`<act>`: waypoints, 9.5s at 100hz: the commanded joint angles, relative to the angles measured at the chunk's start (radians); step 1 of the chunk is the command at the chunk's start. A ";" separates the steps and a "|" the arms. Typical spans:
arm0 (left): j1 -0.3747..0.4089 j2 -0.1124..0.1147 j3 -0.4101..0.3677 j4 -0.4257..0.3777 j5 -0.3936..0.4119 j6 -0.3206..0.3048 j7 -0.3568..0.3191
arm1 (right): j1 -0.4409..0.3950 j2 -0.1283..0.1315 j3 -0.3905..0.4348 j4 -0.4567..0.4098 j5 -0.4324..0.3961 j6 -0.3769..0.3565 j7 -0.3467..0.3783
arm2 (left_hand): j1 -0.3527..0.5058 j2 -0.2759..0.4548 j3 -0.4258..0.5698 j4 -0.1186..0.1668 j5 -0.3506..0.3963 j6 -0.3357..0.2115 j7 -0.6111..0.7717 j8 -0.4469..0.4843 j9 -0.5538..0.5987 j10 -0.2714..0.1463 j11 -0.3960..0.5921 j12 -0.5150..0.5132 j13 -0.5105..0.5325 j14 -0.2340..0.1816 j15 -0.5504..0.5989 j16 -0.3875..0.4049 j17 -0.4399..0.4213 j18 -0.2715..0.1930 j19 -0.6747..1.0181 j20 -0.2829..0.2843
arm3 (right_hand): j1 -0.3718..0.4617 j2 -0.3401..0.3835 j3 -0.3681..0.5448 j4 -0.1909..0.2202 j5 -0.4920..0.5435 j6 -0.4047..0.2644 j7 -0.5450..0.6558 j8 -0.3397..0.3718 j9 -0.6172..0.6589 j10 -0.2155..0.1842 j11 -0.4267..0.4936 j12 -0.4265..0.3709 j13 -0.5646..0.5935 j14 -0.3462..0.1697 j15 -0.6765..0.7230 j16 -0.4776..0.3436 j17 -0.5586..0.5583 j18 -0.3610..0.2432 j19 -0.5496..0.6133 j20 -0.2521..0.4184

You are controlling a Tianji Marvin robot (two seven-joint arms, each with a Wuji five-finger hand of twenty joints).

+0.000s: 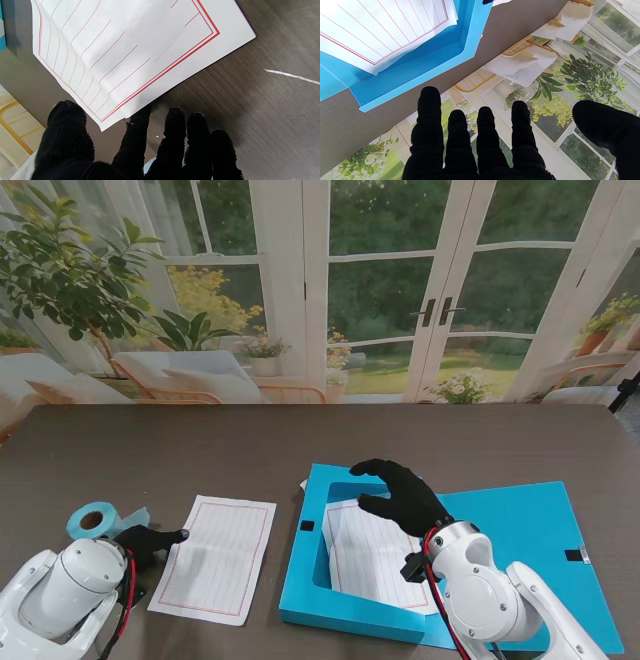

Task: Peel a label from the label roll, stick it on the side of the file box and file the documents

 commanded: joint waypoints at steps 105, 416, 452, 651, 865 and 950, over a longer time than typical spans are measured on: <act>0.018 -0.094 0.028 0.074 -0.119 -0.043 0.227 | -0.006 -0.006 -0.002 0.006 0.044 0.020 0.020 | 0.216 -0.325 0.560 -0.056 0.196 -0.010 0.674 0.107 0.151 -0.059 0.112 0.032 0.106 0.004 0.070 0.001 0.023 -0.009 0.066 0.014 | 0.010 0.033 -0.012 0.038 0.016 0.003 -0.002 -0.010 0.011 0.012 0.012 0.000 0.009 -0.002 0.002 0.002 -0.500 -0.004 -0.019 0.020; -0.084 -0.175 0.082 -0.211 -0.820 -0.568 0.396 | 0.033 -0.048 -0.024 0.026 0.507 0.166 0.036 | 0.219 -0.595 0.972 -0.052 0.187 0.117 1.062 0.199 0.750 -0.108 -0.242 -0.103 0.735 0.070 -0.005 -0.099 0.668 0.300 0.346 -0.120 | -0.256 0.386 -0.211 -0.371 0.087 0.205 0.056 0.014 0.030 0.083 0.005 -0.001 0.029 0.044 -0.050 0.011 -0.531 -0.001 -0.057 0.108; -0.094 -0.173 0.099 -0.198 -0.838 -0.567 0.375 | 0.039 -0.076 -0.041 0.032 0.626 0.149 -0.028 | 0.221 -0.590 0.967 -0.052 0.185 0.119 1.060 0.199 0.747 -0.108 -0.244 -0.099 0.728 0.072 -0.004 -0.096 0.660 0.300 0.343 -0.113 | -0.169 0.361 -0.217 -0.374 0.127 0.199 0.054 0.015 0.055 0.099 0.016 0.005 0.064 0.060 -0.050 0.020 -0.517 0.009 -0.065 0.111; -0.102 -0.164 0.121 -0.144 -0.761 -0.344 0.310 | -0.010 -0.121 -0.005 0.032 0.722 -0.060 -0.225 | 0.291 -0.443 0.776 -0.071 0.162 0.205 0.869 0.165 0.505 0.042 -0.358 -0.208 0.450 0.179 -0.175 -0.168 0.379 0.294 0.166 -0.028 | 0.557 -0.330 0.134 0.563 0.789 0.037 0.564 0.023 0.982 0.033 0.144 0.304 0.910 0.118 0.607 0.258 0.068 0.202 0.827 -0.072; -0.021 -0.141 0.055 -0.155 -0.588 -0.437 0.300 | 0.049 -0.090 0.019 0.182 0.227 0.403 -0.164 | 0.099 -0.257 0.716 -0.003 0.093 0.265 0.003 0.053 0.024 0.069 -0.622 -0.783 -0.042 0.050 -0.909 -0.532 0.092 0.064 -0.950 -0.143 | 0.545 -0.307 0.143 0.613 0.755 0.021 0.586 0.049 0.940 0.026 0.178 0.315 0.899 0.107 0.596 0.260 0.040 0.159 0.825 -0.071; -0.011 -0.143 0.050 -0.161 -0.604 -0.436 0.302 | 0.121 -0.113 -0.033 0.245 0.180 0.566 -0.204 | 0.100 -0.244 0.702 -0.002 0.101 0.272 0.004 0.057 0.035 0.077 -0.620 -0.780 -0.042 0.049 -0.910 -0.531 0.088 0.059 -0.956 -0.137 | 0.545 -0.306 0.144 0.614 0.750 0.017 0.602 0.030 0.935 0.021 0.190 0.303 0.900 0.099 0.599 0.257 0.043 0.149 0.834 -0.085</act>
